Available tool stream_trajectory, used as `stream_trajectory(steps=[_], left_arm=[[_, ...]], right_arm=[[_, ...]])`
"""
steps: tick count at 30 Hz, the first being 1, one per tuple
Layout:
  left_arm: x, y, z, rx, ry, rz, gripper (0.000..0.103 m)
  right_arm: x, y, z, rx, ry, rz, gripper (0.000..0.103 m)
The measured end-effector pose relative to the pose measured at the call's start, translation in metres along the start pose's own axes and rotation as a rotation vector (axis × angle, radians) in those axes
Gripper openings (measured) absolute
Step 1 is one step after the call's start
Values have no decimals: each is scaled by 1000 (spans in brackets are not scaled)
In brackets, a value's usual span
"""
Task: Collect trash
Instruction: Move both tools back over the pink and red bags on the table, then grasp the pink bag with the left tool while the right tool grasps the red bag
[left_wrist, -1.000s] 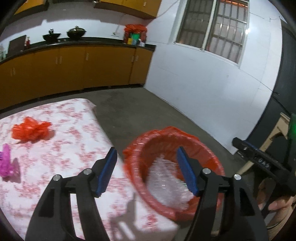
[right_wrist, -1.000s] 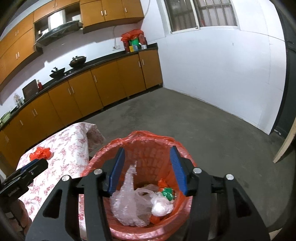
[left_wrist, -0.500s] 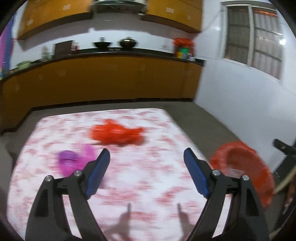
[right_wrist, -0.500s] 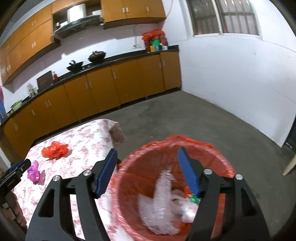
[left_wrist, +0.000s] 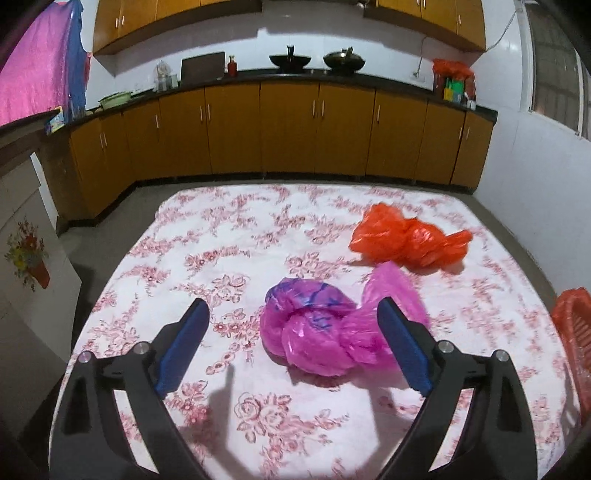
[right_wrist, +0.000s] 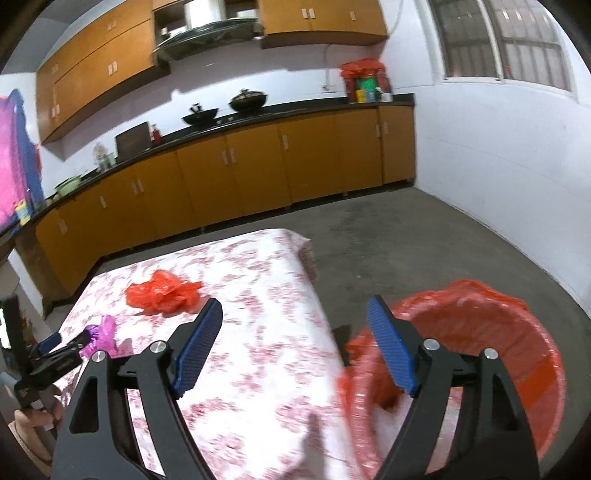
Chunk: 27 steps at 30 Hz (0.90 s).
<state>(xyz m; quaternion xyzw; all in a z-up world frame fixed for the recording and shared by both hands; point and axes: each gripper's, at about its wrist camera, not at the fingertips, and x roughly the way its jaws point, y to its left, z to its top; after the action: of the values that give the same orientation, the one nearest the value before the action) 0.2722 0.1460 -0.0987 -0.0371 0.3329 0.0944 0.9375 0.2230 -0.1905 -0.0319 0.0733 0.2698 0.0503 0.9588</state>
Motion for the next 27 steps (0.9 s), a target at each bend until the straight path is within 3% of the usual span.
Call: stream_trajectory(steps=[6, 10, 12, 18, 27], left_arm=[[29, 0, 2, -1, 105, -37, 89], [40, -6, 1, 28, 153, -85, 75], [42, -10, 1, 45, 153, -100, 63], [42, -18, 2, 67, 144, -127, 45], [38, 0, 13, 48, 86, -73, 38]], right_arm=[[14, 30, 1, -43, 15, 45, 80], [18, 45, 1, -67, 17, 62, 80], [20, 51, 1, -78, 18, 70, 80], [23, 62, 2, -97, 21, 84, 80], [41, 77, 2, -105, 39, 110, 80]])
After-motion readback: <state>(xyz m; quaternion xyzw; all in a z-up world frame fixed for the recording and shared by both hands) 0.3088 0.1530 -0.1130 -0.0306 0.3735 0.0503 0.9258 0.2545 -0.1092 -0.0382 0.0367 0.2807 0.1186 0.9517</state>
